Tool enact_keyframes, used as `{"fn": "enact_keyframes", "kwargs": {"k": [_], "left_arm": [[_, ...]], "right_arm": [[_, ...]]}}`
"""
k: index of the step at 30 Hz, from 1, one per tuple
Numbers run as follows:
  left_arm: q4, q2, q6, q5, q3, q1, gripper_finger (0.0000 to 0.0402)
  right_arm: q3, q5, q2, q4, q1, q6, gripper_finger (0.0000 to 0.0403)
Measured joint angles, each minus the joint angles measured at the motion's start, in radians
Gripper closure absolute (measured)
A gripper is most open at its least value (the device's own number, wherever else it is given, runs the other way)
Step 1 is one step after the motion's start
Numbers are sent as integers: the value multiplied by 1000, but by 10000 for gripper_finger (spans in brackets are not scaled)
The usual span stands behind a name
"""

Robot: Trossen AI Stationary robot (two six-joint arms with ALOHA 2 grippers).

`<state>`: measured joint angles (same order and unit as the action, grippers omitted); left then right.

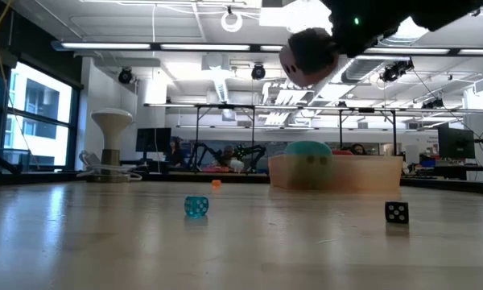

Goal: Pick & Place Dice
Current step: Put the large pink die into the orange bin

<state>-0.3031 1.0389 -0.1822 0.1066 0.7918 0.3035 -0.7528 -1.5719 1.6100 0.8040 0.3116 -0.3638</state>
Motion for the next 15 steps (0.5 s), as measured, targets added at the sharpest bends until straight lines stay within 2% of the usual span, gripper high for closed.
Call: {"fn": "enact_keyframes", "kwargs": {"k": [7,12,15], "left_arm": [[49,1,0,0,0,0,2],[53,1,0,1,0,0,2],[52,1,-1,2,0,0,2]], "right_arm": [[91,4,-73,0,17,-9,70],[162,2,-251,-1,35,-94,70],[202,1,-372,6,38,-17,70]]}}
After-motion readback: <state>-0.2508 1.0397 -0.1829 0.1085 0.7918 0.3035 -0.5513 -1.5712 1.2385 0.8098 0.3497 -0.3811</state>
